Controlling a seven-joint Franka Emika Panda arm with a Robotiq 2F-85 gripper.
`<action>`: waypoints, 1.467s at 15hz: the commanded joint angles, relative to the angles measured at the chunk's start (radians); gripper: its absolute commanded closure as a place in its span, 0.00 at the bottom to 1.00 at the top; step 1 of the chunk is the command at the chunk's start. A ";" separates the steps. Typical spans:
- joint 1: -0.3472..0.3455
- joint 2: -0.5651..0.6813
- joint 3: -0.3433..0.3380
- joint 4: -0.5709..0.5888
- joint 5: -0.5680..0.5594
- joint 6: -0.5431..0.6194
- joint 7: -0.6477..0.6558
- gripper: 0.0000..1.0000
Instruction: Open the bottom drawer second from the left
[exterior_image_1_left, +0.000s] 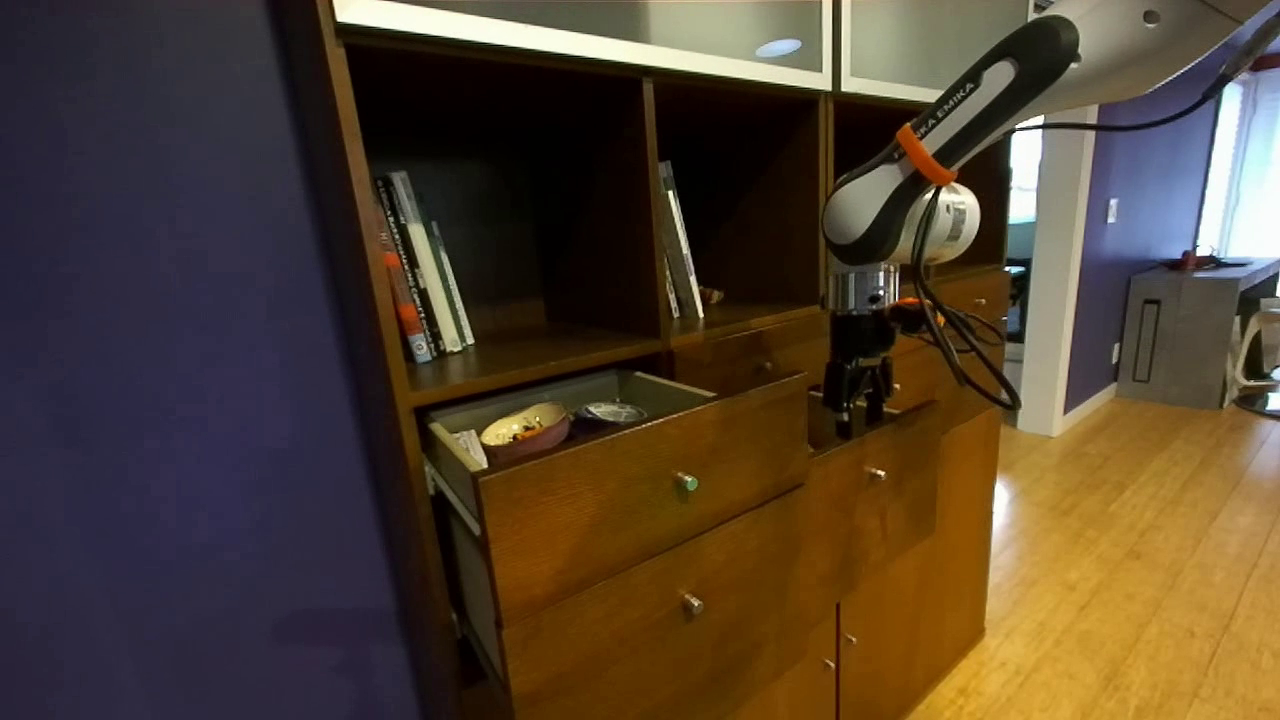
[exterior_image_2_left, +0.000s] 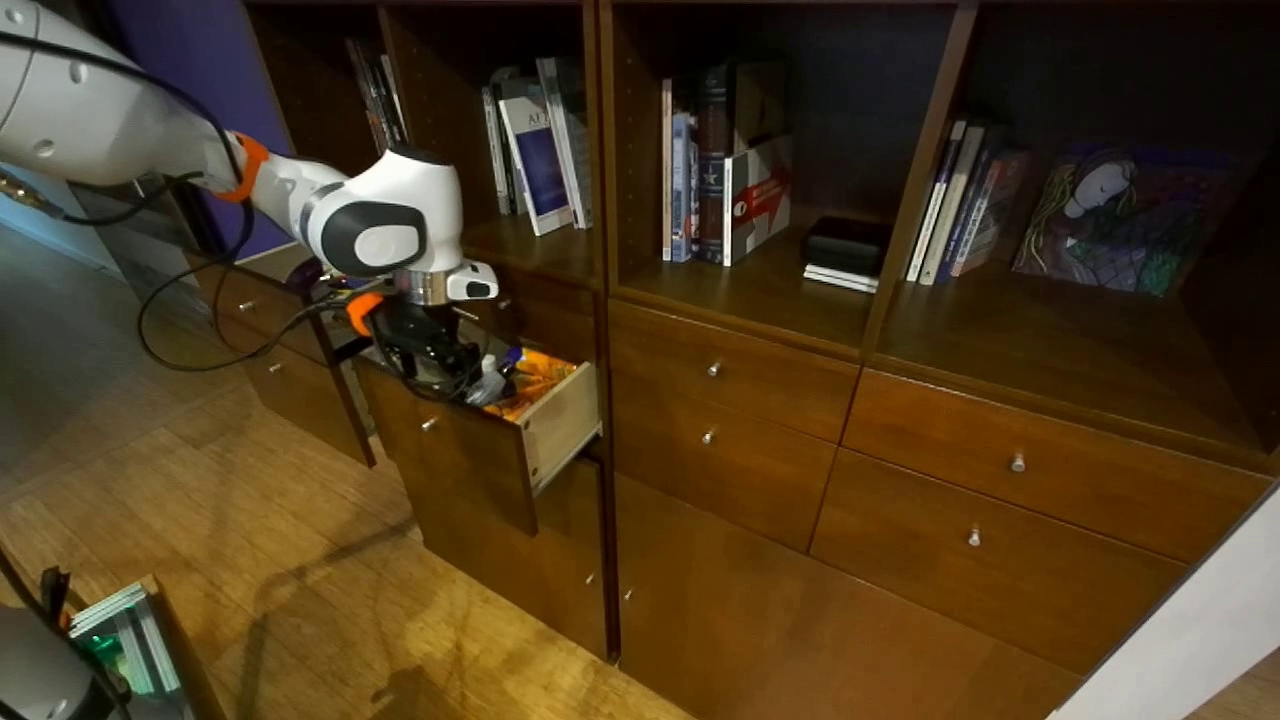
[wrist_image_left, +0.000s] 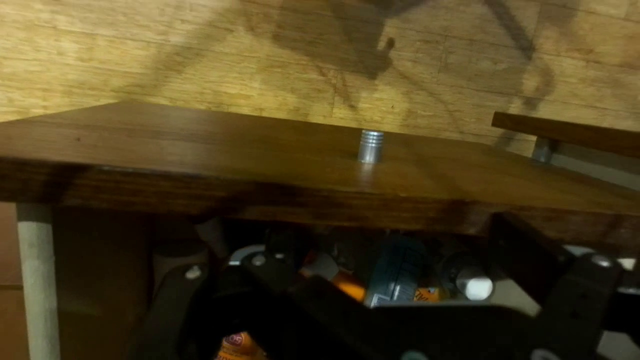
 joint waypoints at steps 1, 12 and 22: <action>-0.010 -0.003 0.009 0.010 -0.016 -0.127 0.013 0.00; -0.028 -0.157 0.002 -0.009 -0.084 0.011 0.143 0.00; -0.031 -0.532 0.018 -0.199 -0.065 0.078 0.291 0.00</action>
